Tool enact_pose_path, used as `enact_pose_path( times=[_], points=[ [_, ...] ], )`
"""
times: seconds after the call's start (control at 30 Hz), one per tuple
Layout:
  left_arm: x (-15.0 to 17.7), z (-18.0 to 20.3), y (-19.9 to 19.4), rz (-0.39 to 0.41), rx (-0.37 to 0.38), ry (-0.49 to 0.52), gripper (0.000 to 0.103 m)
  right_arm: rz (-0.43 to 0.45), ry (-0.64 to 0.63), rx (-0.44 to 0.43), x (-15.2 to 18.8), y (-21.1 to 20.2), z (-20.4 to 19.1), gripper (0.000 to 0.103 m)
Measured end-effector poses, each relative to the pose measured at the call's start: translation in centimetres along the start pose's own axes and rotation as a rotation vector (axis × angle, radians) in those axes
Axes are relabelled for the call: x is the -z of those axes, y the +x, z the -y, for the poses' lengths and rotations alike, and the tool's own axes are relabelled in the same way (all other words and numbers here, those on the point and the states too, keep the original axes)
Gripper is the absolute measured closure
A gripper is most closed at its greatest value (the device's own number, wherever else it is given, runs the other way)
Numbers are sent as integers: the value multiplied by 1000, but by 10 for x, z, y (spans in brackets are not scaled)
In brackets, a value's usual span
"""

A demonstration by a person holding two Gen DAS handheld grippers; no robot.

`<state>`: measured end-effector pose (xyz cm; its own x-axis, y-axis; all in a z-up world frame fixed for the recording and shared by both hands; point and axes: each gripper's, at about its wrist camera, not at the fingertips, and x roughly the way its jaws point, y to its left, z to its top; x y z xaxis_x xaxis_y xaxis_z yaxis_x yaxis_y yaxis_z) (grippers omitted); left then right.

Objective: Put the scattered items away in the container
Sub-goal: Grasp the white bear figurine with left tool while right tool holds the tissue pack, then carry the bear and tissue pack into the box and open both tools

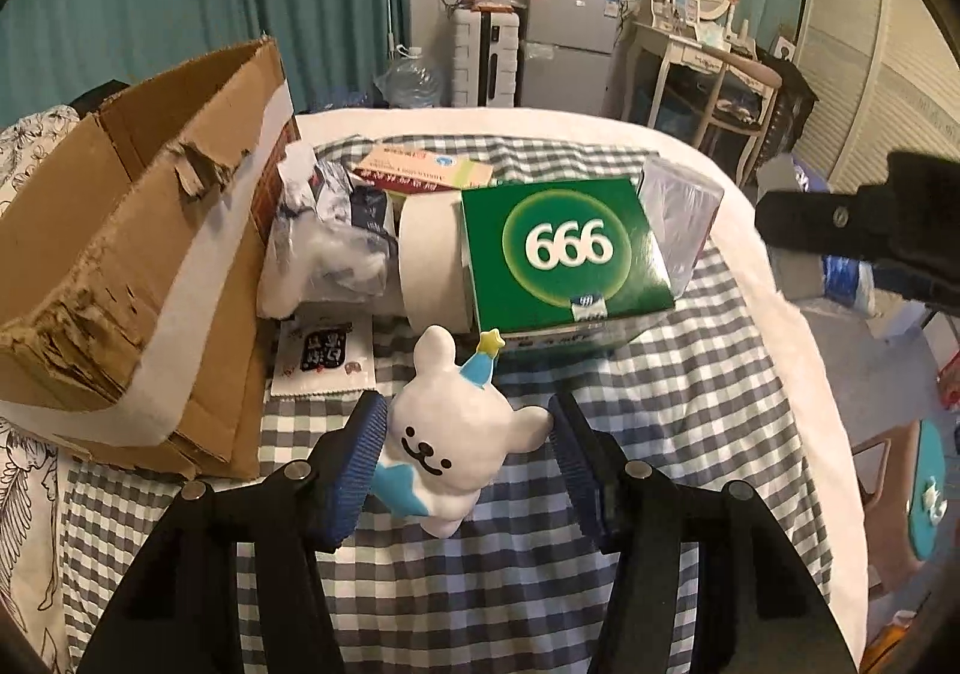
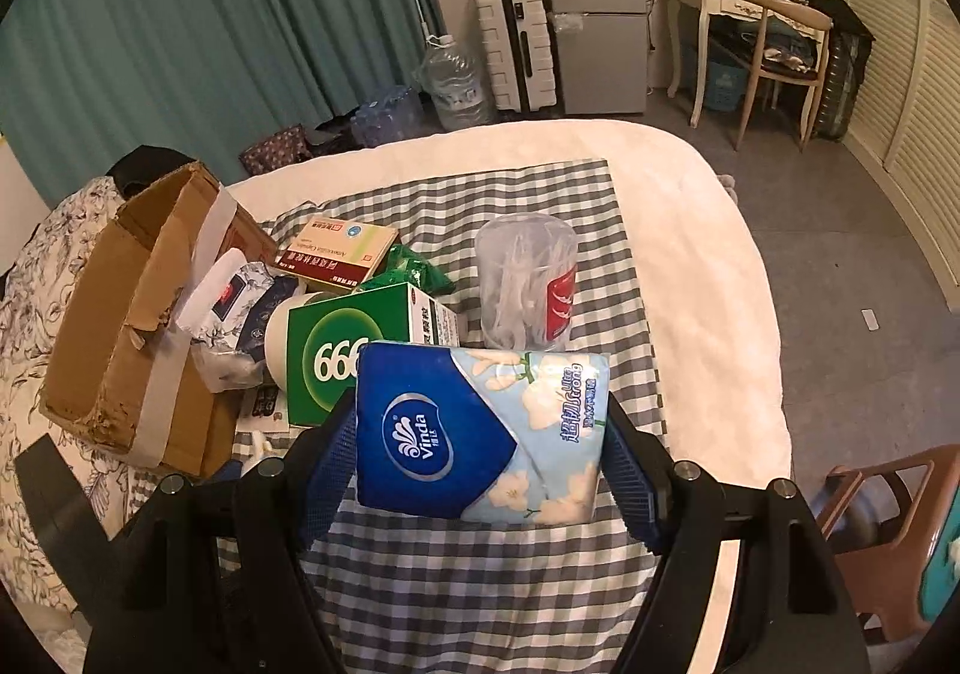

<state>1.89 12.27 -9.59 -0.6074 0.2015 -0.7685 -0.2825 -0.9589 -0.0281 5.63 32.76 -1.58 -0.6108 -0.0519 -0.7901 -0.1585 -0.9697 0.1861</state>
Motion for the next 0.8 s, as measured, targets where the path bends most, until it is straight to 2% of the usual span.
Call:
enact_pose_path(
  times=[0.4, 0.63, 0.8],
  points=[
    [-17, -5, -19, 53, 20, -23, 46, 21, -21, 10, -2, -9, -4, 29],
    [-41, -14, -38, 104, 54, -28, 46, 62, -36, 24, -10, -29, -14, 29],
    [-62, -31, -57, 134, 48, -50, 46, 87, -56, 22, -12, -43, -25, 29]
  ],
)
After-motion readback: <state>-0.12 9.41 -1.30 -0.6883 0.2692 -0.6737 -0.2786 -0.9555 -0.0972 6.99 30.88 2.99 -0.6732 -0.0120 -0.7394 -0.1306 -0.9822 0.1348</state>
